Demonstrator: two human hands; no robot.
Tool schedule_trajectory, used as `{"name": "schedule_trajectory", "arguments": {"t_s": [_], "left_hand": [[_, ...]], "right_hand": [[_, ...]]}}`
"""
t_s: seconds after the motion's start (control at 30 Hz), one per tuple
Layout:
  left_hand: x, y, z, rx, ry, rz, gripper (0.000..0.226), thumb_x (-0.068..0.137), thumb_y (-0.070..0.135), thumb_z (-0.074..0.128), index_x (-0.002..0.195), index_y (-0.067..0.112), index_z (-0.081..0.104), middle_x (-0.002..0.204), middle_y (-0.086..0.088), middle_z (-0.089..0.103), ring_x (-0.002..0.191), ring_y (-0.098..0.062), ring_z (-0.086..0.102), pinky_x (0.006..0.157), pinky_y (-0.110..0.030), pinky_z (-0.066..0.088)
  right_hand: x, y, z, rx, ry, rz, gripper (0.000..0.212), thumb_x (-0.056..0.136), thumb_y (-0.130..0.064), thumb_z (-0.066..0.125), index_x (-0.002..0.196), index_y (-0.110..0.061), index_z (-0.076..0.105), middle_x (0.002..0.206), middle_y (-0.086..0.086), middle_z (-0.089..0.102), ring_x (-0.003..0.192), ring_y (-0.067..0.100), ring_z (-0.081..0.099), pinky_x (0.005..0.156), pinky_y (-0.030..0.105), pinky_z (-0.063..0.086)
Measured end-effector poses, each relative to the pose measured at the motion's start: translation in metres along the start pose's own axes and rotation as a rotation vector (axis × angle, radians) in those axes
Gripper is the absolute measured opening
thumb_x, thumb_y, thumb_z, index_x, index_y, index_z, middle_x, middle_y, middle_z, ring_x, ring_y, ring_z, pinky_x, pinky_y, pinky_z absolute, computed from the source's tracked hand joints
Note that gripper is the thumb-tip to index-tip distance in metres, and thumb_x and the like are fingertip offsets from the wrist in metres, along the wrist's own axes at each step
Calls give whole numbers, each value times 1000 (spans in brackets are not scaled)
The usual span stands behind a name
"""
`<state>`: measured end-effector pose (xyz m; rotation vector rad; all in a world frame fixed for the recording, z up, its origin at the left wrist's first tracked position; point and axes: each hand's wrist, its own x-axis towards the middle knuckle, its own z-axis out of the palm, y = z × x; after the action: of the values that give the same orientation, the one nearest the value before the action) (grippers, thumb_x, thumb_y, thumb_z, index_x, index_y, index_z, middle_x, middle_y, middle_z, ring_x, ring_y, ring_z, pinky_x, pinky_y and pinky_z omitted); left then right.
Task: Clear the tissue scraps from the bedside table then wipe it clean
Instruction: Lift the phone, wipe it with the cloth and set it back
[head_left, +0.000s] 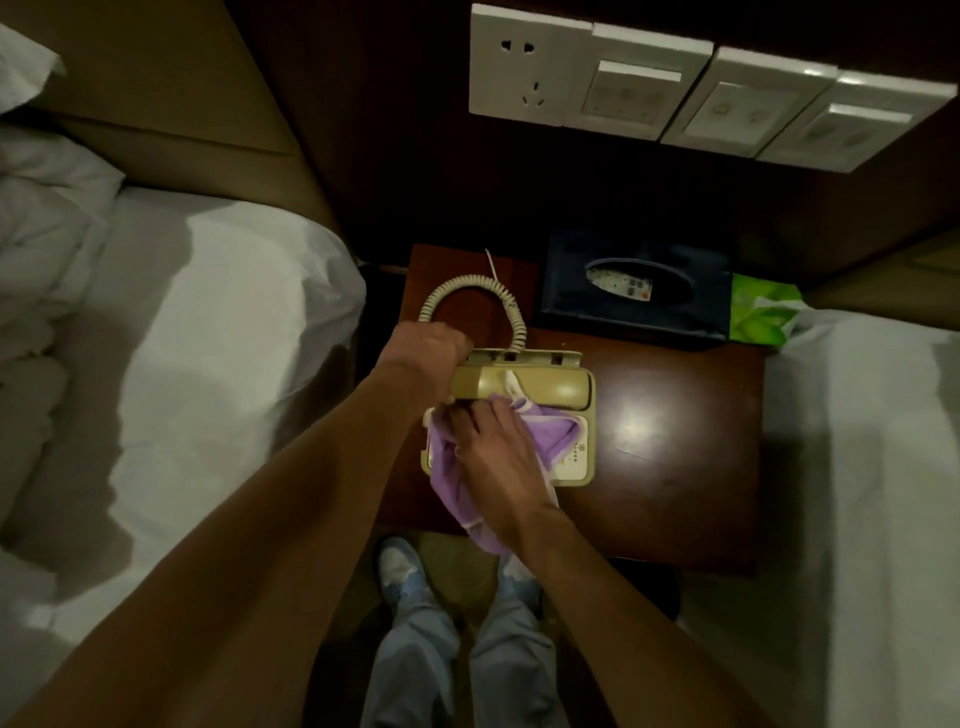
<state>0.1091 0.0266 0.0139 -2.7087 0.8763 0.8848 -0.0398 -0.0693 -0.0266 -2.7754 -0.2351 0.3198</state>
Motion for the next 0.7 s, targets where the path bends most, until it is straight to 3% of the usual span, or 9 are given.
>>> {"name": "schedule_trajectory", "arguments": {"t_s": [0.07,0.2,0.33,0.53,0.63,0.7], "left_hand": [[-1,0,-1,-2,-3,5,54,85,37,80,132,24,57,133,-1,61,123,-24,57,96,-34,45],[-4,2,-2,3,-9,-8,57,87,36,79,137,24,55,134,0,60,123,-23,57,101,-35,46],[-6,4,-4,6,-12,-11,56,86,35,78,135,24,54,132,0,60,120,-22,57,99,-35,44],[-5,5,-6,25,-31,1,57,88,35,77,138,23,53,134,0,59,123,-21,56,102,-37,45],[-6,6,-5,33,-26,-1,57,88,35,77,138,22,53,133,1,60,122,-20,57,102,-36,47],[-7,7,-4,38,-17,-5,56,88,34,77,138,23,53,132,0,60,120,-20,57,100,-35,46]], "right_hand": [[-8,7,-2,-6,-58,-24,62,76,-23,68,135,-16,51,127,6,57,119,28,48,106,39,39],[-35,24,-4,34,-85,-51,56,70,-16,75,123,-14,57,116,9,62,106,29,56,90,41,52],[-55,71,-27,92,78,191,53,84,-8,70,135,-16,58,133,6,58,121,23,53,104,42,48],[-66,70,-20,158,125,375,64,77,0,74,137,-14,56,134,7,58,122,21,45,108,42,45],[-84,57,-17,123,109,263,62,68,-2,80,127,-11,61,121,9,64,113,22,52,97,44,54],[-87,69,-20,116,95,238,57,75,-4,78,129,-11,61,125,10,64,116,25,57,101,45,52]]}}
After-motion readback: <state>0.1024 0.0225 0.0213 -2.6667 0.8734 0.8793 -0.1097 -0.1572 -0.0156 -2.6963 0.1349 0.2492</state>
